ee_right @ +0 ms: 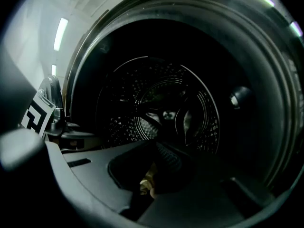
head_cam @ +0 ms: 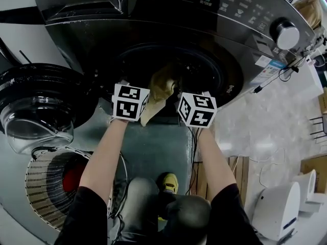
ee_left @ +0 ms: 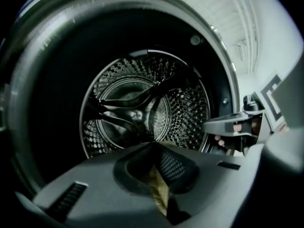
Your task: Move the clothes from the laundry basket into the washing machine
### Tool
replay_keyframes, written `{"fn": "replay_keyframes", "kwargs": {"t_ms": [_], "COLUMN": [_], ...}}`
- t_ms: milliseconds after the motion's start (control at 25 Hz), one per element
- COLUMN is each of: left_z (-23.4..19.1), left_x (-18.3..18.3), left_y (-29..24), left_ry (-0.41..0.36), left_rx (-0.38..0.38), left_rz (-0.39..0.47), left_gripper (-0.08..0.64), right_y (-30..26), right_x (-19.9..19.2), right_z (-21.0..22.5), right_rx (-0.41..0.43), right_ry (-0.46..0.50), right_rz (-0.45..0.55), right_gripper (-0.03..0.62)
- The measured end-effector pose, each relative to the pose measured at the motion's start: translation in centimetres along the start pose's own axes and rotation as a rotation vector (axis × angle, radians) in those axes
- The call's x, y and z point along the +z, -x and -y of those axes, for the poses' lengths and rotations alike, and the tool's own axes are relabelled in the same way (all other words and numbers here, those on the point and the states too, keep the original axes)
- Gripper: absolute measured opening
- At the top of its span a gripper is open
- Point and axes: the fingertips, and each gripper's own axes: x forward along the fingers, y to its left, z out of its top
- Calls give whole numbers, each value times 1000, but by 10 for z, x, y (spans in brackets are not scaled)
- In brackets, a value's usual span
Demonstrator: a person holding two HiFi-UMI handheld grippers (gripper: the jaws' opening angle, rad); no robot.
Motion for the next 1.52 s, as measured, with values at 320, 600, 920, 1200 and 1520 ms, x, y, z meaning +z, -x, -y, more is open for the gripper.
{"fn": "replay_keyframes", "kwargs": {"t_ms": [320, 600, 920, 1200, 1520], "left_z": [6, 12, 27, 43, 49], "left_x": [5, 4, 8, 31, 86], "left_y": [31, 59, 79, 109, 144], "left_ry": [11, 21, -14, 12, 18], "left_rx": [10, 14, -5, -14, -38], "left_rz": [38, 59, 53, 9, -43], "left_gripper": [12, 12, 12, 12, 12], "right_y": [41, 74, 93, 115, 136], "right_x": [14, 14, 22, 43, 100], "right_z": [-5, -2, 6, -1, -16], "right_rx": [21, 20, 45, 84, 164], "right_ry": [-8, 48, 52, 44, 17], "right_rz": [31, 33, 53, 14, -11], "right_gripper": [3, 3, 3, 3, 3]}}
